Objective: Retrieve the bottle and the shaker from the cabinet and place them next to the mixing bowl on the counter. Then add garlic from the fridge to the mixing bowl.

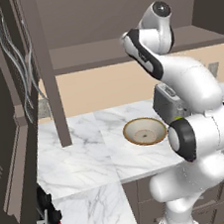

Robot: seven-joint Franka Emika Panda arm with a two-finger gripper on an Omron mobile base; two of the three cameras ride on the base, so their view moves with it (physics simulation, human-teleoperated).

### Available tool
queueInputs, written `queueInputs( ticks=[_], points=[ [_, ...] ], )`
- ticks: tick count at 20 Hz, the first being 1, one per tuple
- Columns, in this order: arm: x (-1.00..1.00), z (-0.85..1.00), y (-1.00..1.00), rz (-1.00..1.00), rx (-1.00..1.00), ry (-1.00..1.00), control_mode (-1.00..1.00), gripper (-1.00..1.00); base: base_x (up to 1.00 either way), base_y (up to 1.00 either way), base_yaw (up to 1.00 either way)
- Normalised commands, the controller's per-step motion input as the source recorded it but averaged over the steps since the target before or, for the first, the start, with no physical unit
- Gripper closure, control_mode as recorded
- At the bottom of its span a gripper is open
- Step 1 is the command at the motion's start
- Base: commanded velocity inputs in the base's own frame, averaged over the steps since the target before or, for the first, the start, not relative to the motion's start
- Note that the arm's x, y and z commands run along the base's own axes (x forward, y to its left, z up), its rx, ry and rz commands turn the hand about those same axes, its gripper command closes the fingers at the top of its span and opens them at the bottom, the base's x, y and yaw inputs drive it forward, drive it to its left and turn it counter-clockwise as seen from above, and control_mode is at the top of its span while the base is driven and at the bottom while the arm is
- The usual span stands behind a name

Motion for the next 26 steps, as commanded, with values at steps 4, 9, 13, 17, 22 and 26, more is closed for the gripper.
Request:
queueInputs(
  ticks=[4, 9, 13, 17, 22, 26],
  points=[
    [-1.00, -0.03, 0.08, 0.00, 0.03, -0.01, -1.00, 1.00, 0.00, 0.00, 0.00],
    [-1.00, -0.13, 0.13, 0.01, 0.02, 0.00, -1.00, 1.00, 0.00, 0.00, 0.00],
    [-1.00, -0.23, 0.22, 0.02, 0.00, 0.00, -1.00, 1.00, 0.00, 0.00, 0.00],
    [-0.98, -0.40, 0.32, 0.03, 0.00, 0.01, -1.00, 1.00, 0.00, 0.00, 0.00],
    [-0.87, -0.48, 0.34, 0.05, 0.00, 0.04, -1.00, 1.00, 0.00, 0.00, 0.00],
    [-0.61, -0.63, 0.24, 0.06, 0.00, 0.09, -1.00, 1.00, 0.00, 0.00, 0.00]
  ],
)
